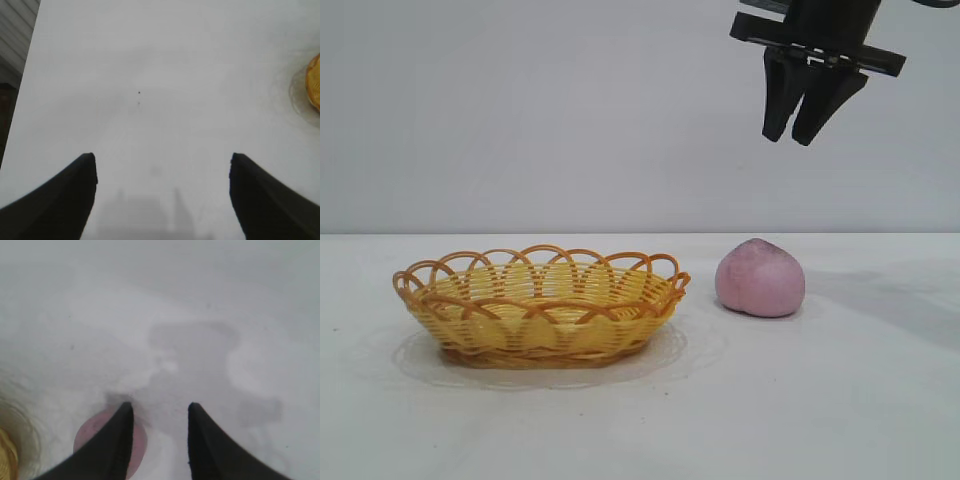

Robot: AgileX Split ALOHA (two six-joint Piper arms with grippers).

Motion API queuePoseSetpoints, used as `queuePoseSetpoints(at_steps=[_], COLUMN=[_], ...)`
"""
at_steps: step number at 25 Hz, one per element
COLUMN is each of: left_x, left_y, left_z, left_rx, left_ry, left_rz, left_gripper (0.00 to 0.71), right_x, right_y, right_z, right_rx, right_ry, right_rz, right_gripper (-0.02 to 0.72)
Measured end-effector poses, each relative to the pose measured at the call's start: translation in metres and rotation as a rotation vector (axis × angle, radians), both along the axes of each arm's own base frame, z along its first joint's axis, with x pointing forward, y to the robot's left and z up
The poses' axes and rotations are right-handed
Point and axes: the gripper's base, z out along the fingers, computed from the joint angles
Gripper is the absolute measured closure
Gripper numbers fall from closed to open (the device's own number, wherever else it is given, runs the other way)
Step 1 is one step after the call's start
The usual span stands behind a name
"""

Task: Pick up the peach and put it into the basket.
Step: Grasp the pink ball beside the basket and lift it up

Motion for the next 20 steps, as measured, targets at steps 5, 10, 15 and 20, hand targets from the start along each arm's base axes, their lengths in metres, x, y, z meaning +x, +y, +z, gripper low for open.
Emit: queuePoseSetpoints(at_steps=[5, 10, 15, 20], left_x=[-0.016, -0.033, -0.053, -0.054], left_y=[-0.004, -0.003, -0.002, -0.002], left_z=[-0.027, -0.026, -0.026, -0.026], left_rx=[-0.048, -0.057, -0.064, -0.062], left_ry=[0.019, -0.091, -0.226, -0.230], left_rz=[-0.031, -0.041, -0.045, -0.047], left_gripper=[0.225, 0.225, 0.225, 0.225], right_x=[-0.001, -0.005, -0.011, -0.021], right_y=[0.000, 0.000, 0.000, 0.010], right_z=[-0.001, -0.002, -0.004, -0.011], right_rx=[-0.004, -0.009, -0.011, 0.019], right_ry=[0.016, 0.062, 0.125, 0.237], right_rz=[0.004, 0.014, 0.032, 0.088], right_gripper=[0.492, 0.492, 0.492, 0.492])
